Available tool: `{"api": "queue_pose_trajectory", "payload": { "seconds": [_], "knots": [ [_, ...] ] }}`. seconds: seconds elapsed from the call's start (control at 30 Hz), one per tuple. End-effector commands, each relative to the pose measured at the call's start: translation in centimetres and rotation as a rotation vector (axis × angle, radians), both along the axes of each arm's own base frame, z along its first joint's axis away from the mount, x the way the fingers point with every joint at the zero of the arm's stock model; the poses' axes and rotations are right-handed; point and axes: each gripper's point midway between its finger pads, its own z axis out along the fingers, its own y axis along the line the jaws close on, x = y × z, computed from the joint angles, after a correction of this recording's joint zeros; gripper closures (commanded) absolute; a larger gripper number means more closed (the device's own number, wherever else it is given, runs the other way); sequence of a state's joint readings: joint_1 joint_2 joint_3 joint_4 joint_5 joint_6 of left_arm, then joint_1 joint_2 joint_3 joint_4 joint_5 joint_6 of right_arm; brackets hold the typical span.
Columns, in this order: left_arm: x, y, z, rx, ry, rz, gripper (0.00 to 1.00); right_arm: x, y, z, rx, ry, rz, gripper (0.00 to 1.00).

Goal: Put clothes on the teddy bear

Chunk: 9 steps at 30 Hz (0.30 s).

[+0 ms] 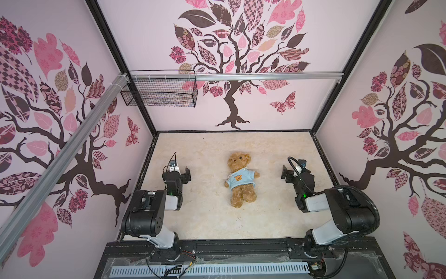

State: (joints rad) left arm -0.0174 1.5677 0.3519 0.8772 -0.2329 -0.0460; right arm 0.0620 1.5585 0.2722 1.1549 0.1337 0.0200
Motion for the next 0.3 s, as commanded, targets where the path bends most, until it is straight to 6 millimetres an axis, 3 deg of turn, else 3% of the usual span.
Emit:
{"api": "queue_pose_trajectory", "payload": {
  "seconds": [0.0,0.27],
  "knots": [
    [0.76,0.05,1.37,-0.004,-0.037,-0.001,0.03,0.37,-0.14,0.53,0.01,-0.02,-0.003,0.01],
    [0.77,0.04,1.38,-0.004,-0.038,-0.001,0.03,0.31,-0.02,0.55,0.009,-0.021,0.002,0.0]
  ]
}}
